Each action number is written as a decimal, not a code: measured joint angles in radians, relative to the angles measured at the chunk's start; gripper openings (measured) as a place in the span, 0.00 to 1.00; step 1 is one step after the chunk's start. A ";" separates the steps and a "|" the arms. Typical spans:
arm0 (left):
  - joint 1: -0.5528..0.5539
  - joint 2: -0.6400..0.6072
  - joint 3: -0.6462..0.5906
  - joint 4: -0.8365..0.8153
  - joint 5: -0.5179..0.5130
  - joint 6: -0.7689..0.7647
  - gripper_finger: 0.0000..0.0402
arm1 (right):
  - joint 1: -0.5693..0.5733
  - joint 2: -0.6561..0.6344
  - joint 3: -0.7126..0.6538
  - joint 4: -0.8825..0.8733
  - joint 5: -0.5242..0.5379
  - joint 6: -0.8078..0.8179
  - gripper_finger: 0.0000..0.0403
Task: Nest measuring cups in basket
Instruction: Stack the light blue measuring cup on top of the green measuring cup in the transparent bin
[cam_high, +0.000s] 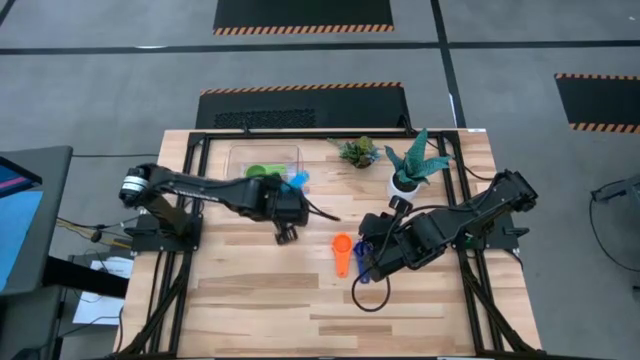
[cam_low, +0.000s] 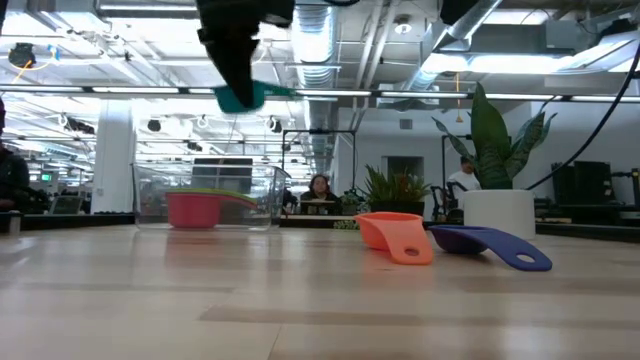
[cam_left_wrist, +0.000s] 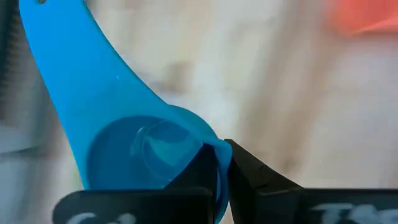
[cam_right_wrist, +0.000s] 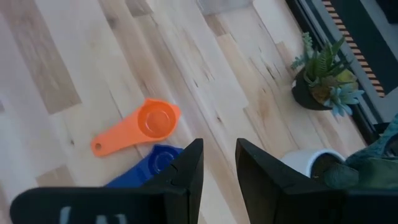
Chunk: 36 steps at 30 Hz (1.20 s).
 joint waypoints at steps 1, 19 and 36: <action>0.012 0.000 0.028 -0.063 -0.057 0.022 0.00 | 0.000 0.000 0.000 0.006 0.000 0.000 0.29; 0.458 -0.017 -0.158 -0.135 0.020 0.576 0.00 | 0.000 0.000 0.000 0.043 0.000 0.000 0.29; 0.480 -0.018 -0.278 0.002 0.182 0.601 0.00 | -0.001 0.000 0.000 0.044 -0.001 0.001 0.29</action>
